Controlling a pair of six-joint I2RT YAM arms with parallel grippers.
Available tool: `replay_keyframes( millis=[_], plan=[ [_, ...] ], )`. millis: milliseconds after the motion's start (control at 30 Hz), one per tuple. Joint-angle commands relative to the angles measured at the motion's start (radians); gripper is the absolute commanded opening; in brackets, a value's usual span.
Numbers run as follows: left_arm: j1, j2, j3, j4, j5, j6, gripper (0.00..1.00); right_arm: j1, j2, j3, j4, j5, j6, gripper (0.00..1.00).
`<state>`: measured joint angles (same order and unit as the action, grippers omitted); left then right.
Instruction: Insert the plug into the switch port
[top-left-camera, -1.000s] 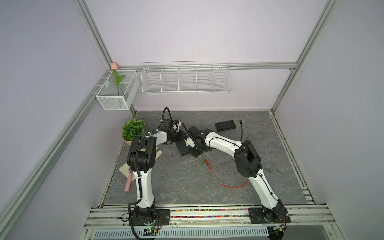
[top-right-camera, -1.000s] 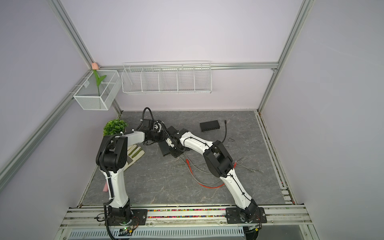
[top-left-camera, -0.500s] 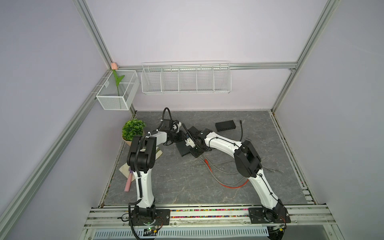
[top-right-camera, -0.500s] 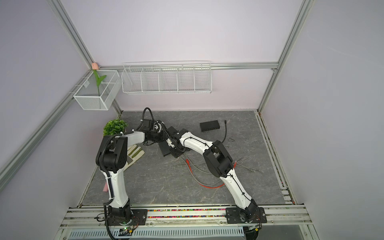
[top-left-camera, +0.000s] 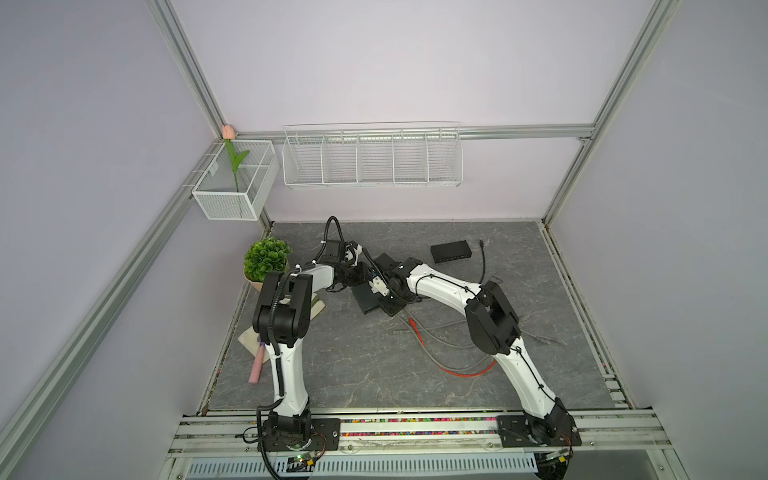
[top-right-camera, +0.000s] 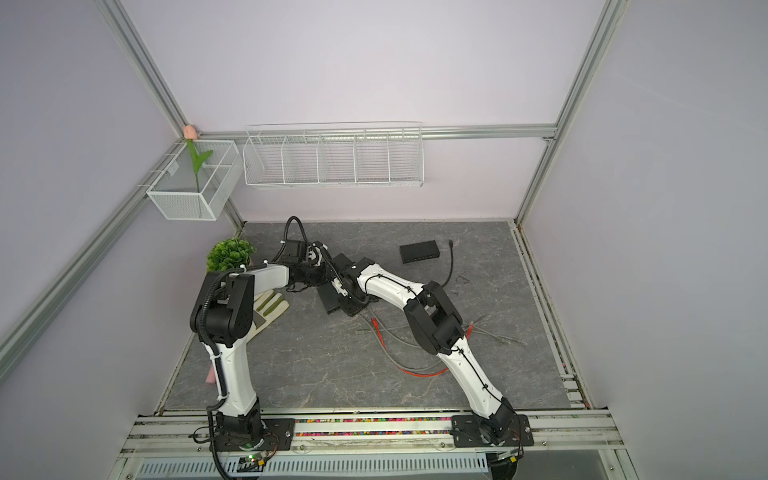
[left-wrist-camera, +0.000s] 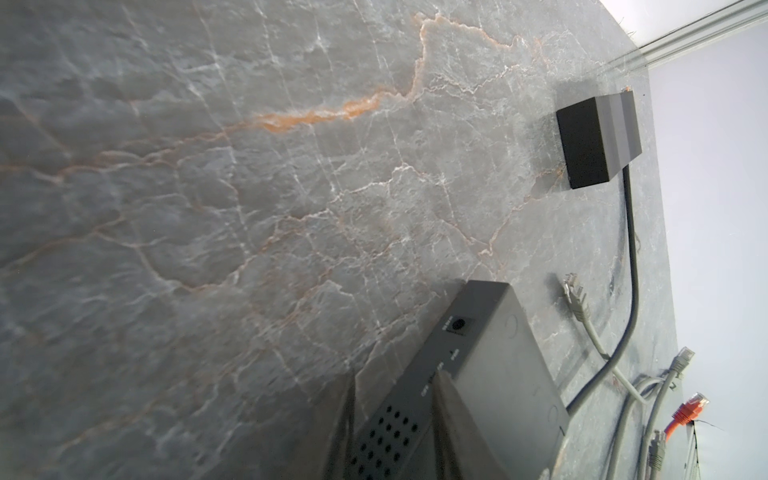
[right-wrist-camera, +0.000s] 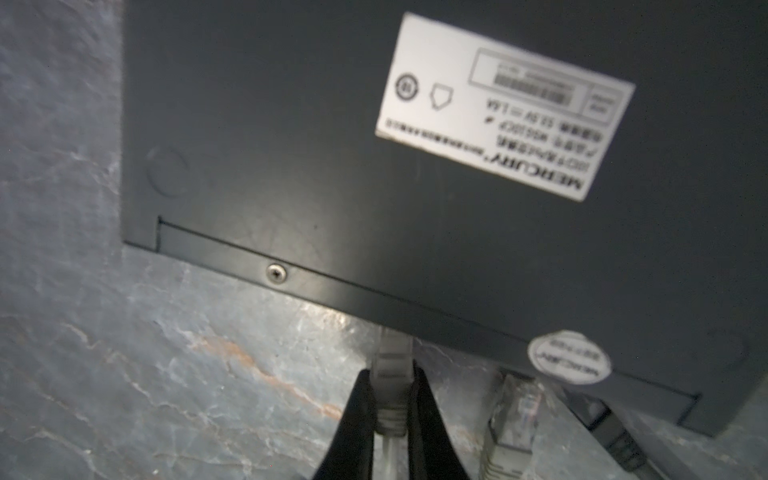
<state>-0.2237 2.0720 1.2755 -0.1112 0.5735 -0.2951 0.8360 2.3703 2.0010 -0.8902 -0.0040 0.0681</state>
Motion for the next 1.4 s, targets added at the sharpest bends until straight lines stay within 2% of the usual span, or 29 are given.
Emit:
replay_keyframes(
  millis=[0, 367, 833, 1367],
  plan=[
    [-0.015, -0.028, -0.026, -0.018, 0.008, -0.001, 0.33, 0.005, 0.017, 0.028, 0.004, -0.003, 0.013, 0.07],
    [-0.031, -0.056, -0.069, 0.0, -0.003, 0.008, 0.33, -0.005, 0.066, 0.123, -0.038, 0.033, 0.025, 0.07],
    [-0.036, -0.043, -0.065, -0.012, -0.009, 0.025, 0.33, -0.01, 0.054, 0.129, -0.016, 0.113, 0.056, 0.07],
    [-0.06, -0.048, -0.061, -0.014, 0.012, 0.052, 0.33, -0.006, 0.091, 0.183, 0.041, 0.055, -0.002, 0.07]
  ],
)
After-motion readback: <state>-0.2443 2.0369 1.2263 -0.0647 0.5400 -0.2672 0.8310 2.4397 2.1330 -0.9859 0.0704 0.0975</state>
